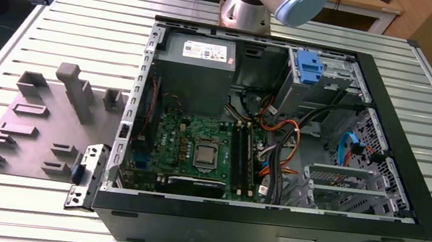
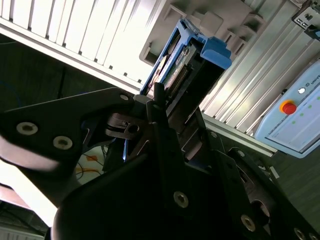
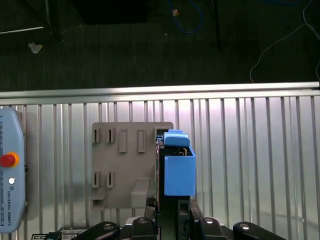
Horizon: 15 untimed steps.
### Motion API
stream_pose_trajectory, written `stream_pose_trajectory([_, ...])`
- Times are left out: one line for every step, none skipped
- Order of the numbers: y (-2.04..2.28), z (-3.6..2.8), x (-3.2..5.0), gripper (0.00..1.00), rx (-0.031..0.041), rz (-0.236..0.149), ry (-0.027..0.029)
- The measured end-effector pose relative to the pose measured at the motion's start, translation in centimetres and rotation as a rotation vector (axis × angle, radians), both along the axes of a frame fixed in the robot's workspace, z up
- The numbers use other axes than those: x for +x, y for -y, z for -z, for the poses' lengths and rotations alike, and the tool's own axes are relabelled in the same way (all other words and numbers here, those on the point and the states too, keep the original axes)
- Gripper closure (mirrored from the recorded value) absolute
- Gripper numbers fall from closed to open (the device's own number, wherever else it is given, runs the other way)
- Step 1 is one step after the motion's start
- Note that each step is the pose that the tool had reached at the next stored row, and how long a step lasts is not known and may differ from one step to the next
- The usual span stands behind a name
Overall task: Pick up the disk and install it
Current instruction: 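Pick up the disk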
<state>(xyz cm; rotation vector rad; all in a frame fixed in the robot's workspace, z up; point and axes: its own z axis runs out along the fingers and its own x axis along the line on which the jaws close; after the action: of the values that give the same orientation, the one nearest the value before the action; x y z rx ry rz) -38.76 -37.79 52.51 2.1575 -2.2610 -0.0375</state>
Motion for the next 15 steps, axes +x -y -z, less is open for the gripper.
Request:
stream_pose_trajectory([0.0, 0.02, 0.1, 0.65, 0.0001, 0.0, 0.0001])
stream_pose_trajectory([0.0, 0.03, 0.22, 0.65, 0.0, 0.0, 0.0])
stream_pose_trajectory([0.0, 0.04, 0.35, 0.65, 0.0, 0.0, 0.0])
stream_pose_trajectory([0.0, 0.05, 0.48, 0.65, 0.0, 0.0, 0.0])
stream_pose_trajectory([0.0, 0.06, 0.62, 0.65, 0.0, 0.0, 0.0])
stream_pose_trajectory([0.0, 0.07, 0.75, 0.65, 0.0, 0.0, 0.0])
stream_pose_trajectory([0.0, 0.07, 0.87, 0.65, 0.0, 0.0, 0.0])
stream_pose_trajectory([0.0, 0.09, 1.01, 0.65, 0.0, 0.0, 0.0])
stream_pose_trajectory([0.0, 0.09, 1.16, 0.65, 0.0, 0.0, 0.0])
stream_pose_trajectory([0.0, 0.1, 1.31, 0.65, 0.0, 0.0, 0.0])
stream_pose_trajectory([0.0, 0.11, 1.46, 0.65, 0.0, 0.0, 0.0])
stream_pose_trajectory([0.0, 0.12, 1.61, 0.65, 0.0, 0.0, 0.0])
stream_pose_trajectory([0.0, 0.13, 1.77, 0.65, 0.0, 0.0, 0.0])
stream_pose_trajectory([0.0, 0.14, 1.93, 0.65, 0.0, 0.0, 0.0001])
stream_pose_trajectory([0.0, 0.16, 2.1, 0.65, 0.0, 0.0, 0.0])
